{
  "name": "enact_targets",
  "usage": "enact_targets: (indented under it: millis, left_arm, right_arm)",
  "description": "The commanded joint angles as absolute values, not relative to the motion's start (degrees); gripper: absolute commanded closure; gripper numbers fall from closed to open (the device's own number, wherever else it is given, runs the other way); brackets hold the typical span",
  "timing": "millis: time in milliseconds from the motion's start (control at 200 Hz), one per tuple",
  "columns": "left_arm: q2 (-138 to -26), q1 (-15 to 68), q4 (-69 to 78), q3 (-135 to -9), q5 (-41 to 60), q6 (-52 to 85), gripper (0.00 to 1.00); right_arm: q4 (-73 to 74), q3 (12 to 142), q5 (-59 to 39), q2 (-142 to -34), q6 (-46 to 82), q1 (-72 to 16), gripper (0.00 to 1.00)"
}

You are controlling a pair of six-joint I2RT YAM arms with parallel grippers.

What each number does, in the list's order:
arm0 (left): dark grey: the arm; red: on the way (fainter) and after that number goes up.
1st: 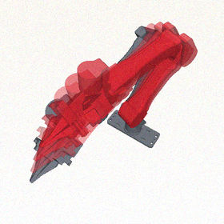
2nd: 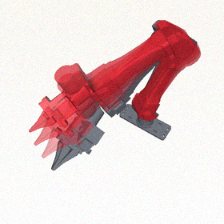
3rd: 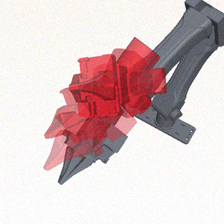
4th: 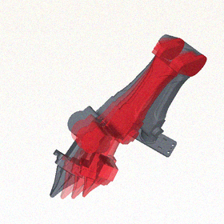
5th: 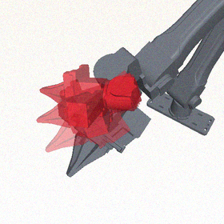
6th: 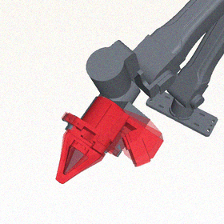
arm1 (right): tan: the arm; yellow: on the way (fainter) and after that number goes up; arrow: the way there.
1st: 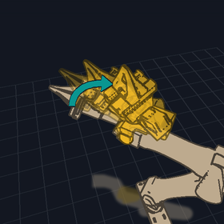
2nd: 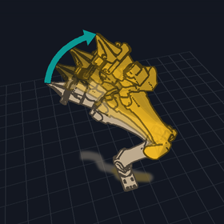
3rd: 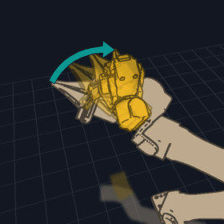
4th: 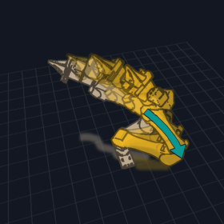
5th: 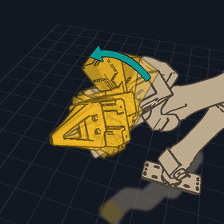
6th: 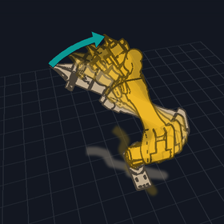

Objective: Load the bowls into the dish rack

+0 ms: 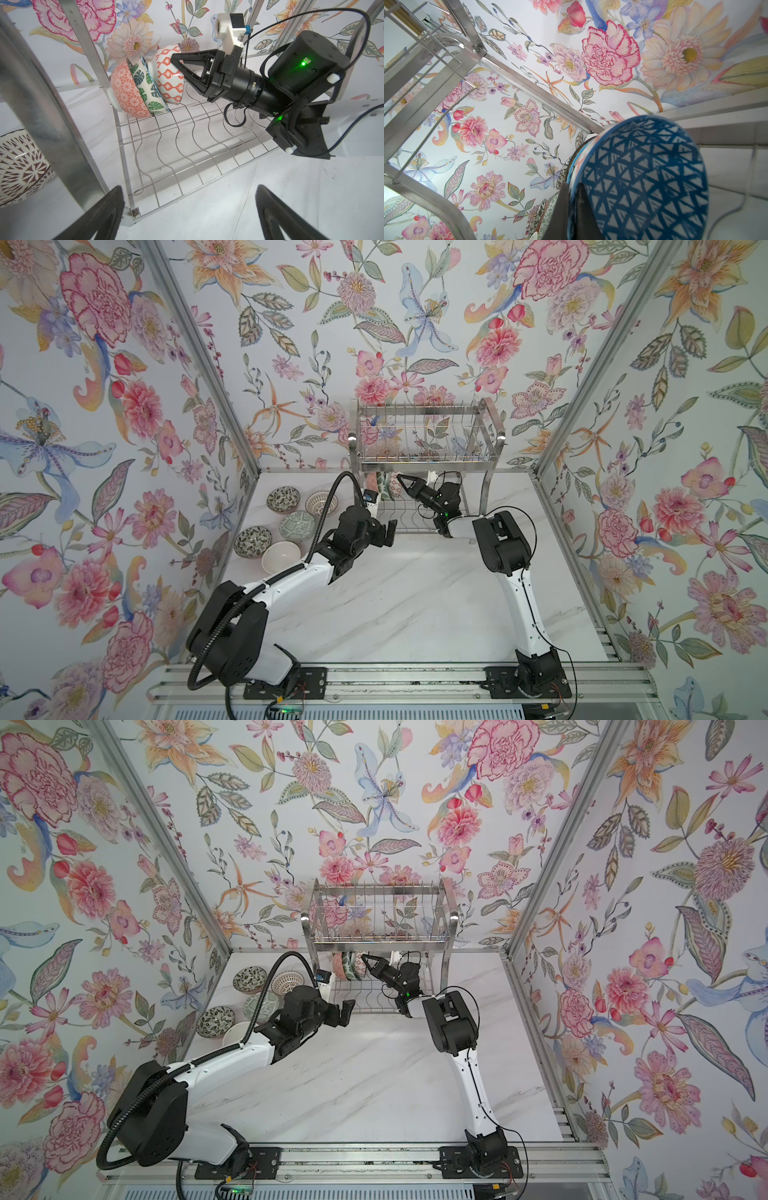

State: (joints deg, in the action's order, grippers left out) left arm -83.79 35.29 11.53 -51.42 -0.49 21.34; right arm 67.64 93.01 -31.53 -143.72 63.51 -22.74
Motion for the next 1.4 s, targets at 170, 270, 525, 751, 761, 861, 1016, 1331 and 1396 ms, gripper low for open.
enact_targets:
  millis: [170,270,525,751,761,861,1016,1331,1396]
  left_arm:
    - [-83.3,36.4,11.1,-52.5,-8.5,17.4,0.01]
    - [-83.4,36.5,10.3,-53.4,-12.3,16.0,0.01]
    - [-86.2,36.4,8.2,-55.7,-17.8,13.2,0.01]
    - [-82.4,36.5,17.4,-49.7,-17.8,11.4,0.01]
    - [-82.1,36.4,17.9,-49.3,-17.8,11.3,0.01]
    - [-80.2,36.4,21.2,-47.0,-18.9,10.0,0.01]
    - [-78.9,36.3,22.1,-45.9,-22.1,7.8,0.01]
    - [-79.9,33.2,12.4,-48.9,-30.4,14.8,0.01]
    - [-79.6,32.2,10.6,-49.2,-29.8,15.5,0.01]
  right_arm:
    - [71.7,94.1,-31.7,-144.6,63.5,-22.6,0.99]
    - [71.0,93.7,-31.7,-144.2,62.8,-22.5,0.96]
    - [70.5,92.3,-31.7,-143.4,61.7,-22.2,0.87]
    - [70.0,90.8,-32.2,-141.8,60.4,-22.0,0.80]
    - [70.1,90.7,-32.2,-141.6,60.5,-22.0,0.80]
    - [70.6,90.0,-32.4,-140.9,60.5,-22.0,0.75]
    - [71.5,88.2,-32.4,-139.3,60.6,-21.9,0.68]
    - [74.4,82.0,-32.4,-135.0,60.6,-22.5,0.61]
    - [75.1,80.2,-32.5,-134.0,60.3,-22.9,0.60]
